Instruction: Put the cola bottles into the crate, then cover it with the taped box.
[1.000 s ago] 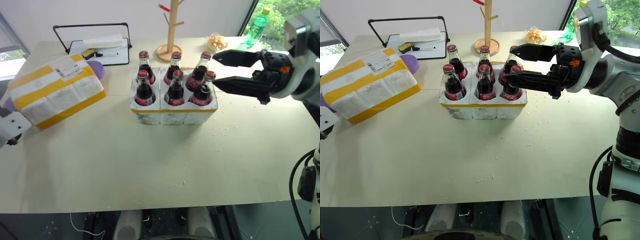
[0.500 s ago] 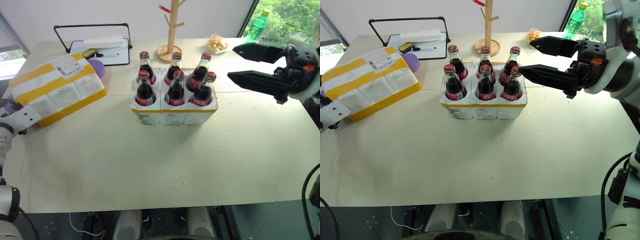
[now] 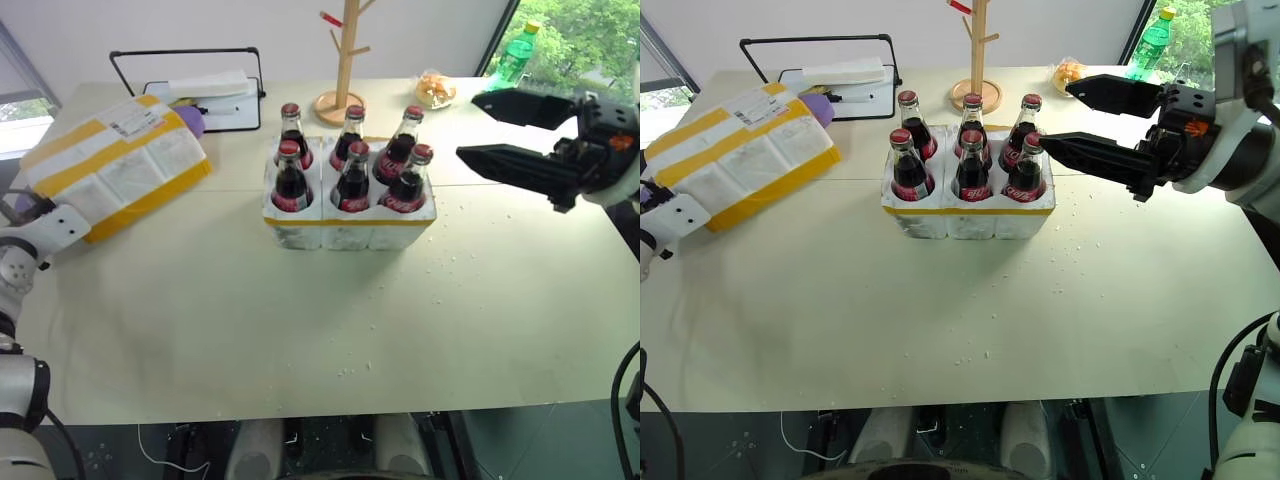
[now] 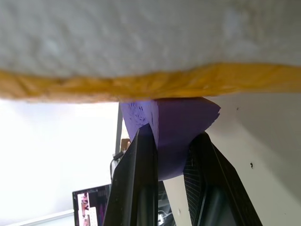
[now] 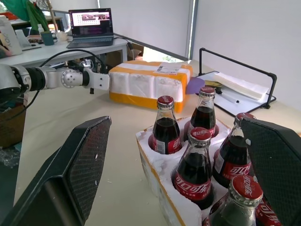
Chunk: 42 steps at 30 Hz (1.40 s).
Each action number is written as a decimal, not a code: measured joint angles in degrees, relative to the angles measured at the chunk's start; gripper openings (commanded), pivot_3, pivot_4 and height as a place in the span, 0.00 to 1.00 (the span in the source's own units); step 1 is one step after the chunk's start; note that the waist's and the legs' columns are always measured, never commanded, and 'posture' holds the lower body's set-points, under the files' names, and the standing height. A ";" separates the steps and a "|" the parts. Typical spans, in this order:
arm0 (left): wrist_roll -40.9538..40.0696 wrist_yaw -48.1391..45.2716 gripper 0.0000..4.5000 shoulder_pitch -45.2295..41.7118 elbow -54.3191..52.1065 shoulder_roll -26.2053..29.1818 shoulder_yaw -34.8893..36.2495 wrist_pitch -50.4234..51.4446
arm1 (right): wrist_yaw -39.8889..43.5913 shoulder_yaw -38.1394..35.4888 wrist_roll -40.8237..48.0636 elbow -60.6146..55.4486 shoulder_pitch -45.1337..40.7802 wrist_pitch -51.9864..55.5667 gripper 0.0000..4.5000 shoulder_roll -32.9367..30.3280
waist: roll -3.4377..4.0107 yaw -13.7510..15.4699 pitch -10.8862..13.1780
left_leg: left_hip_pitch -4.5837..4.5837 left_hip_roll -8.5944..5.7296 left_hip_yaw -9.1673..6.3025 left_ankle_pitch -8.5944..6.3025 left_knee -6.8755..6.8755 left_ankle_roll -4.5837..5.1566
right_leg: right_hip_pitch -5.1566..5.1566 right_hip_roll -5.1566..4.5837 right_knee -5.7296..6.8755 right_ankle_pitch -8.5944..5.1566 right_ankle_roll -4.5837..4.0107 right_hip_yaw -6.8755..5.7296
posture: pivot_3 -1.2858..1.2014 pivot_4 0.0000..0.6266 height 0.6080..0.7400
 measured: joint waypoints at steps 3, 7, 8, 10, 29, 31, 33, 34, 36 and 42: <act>-0.60 -0.49 0.07 -0.21 -0.47 0.12 0.11 -0.60 | 0.14 0.05 0.40 0.07 1.03 0.33 1.00 -0.27 | -0.02 0.04 -0.01 | -0.01 0.00 -0.02 0.00 0.01 0.00 | 0.01 0.00 0.00 0.00 0.00 -0.01 | 0.52 0.24 1.00; -2.10 -1.93 0.07 -0.56 -3.12 0.36 0.82 -2.93 | 1.19 0.33 -1.37 0.25 3.18 -0.21 1.00 -2.25 | -0.10 -0.03 -0.02 | -0.03 0.00 -0.03 -0.01 0.03 0.02 | 0.02 0.00 -0.01 0.00 0.00 -0.01 | 0.52 0.24 1.00; -2.79 -2.61 0.07 -0.64 -4.44 0.46 1.27 -3.62 | 1.69 0.45 -2.04 0.44 3.80 -0.36 1.00 -2.59 | -0.12 -0.10 -0.02 | -0.03 0.00 -0.03 -0.01 0.03 0.02 | 0.01 0.00 -0.02 0.00 0.01 -0.01 | 0.52 0.24 1.00; -3.92 -3.64 0.07 -1.16 -6.78 0.69 1.77 -4.20 | 2.63 0.53 -2.72 0.69 5.11 -0.44 1.00 -3.08 | -0.17 -0.12 -0.02 | -0.03 0.01 -0.03 -0.01 0.03 0.02 | 0.01 0.01 -0.01 0.00 0.01 -0.01 | 0.52 0.24 1.00; -14.05 -30.54 0.07 -15.18 -50.57 -6.10 3.38 9.98 | 3.88 -0.09 -5.62 1.68 12.21 -2.35 1.00 -4.65 | -0.21 -0.08 -0.01 | 0.12 -0.04 -0.08 0.01 0.10 0.06 | 0.40 0.21 -0.06 0.03 0.15 -0.02 | 0.52 0.24 1.00; -13.66 -33.33 0.07 -15.51 -55.16 -7.28 2.32 12.97 | 3.24 -0.63 -5.62 1.41 13.18 -2.36 1.00 -4.54 | -0.20 -0.08 -0.01 | 0.13 -0.03 -0.08 0.01 0.10 0.05 | 0.42 0.21 -0.07 0.03 0.16 -0.02 | 0.52 0.24 1.00; -13.10 -35.30 0.07 -15.51 -58.27 -7.82 0.95 14.76 | 2.58 -0.90 -5.59 1.06 13.78 -2.36 1.00 -4.50 | -0.20 -0.08 -0.01 | 0.16 -0.03 -0.09 0.01 0.10 0.05 | 0.44 0.21 -0.10 0.03 0.16 -0.02 | 0.52 0.24 1.00; -12.34 -36.21 0.07 -15.49 -60.15 -8.26 0.41 16.12 | 2.36 -1.26 -5.57 0.81 14.31 -2.36 1.00 -4.50 | -0.20 -0.07 -0.01 | 0.16 -0.03 -0.09 0.01 0.10 0.05 | 0.45 0.21 -0.11 0.03 0.16 -0.02 | 0.52 0.24 1.00; -10.94 -38.11 0.07 -15.35 -63.96 -8.54 -1.06 17.93 | 1.94 -1.87 -5.54 0.72 14.84 -2.37 1.00 -4.49 | -0.20 -0.06 -0.01 | 0.16 -0.03 -0.10 0.01 0.11 0.05 | 0.45 0.21 -0.12 0.03 0.16 -0.02 | 0.52 0.24 1.00; -6.38 -41.78 0.07 -12.62 -71.15 -8.33 -3.55 20.15 | 1.43 -3.62 -5.35 -0.12 16.92 -2.44 1.00 -4.50 | -0.20 0.01 -0.01 | 0.20 -0.02 -0.14 0.02 0.13 0.05 | 0.52 0.21 -0.15 0.03 0.16 -0.02 | 0.52 0.24 1.00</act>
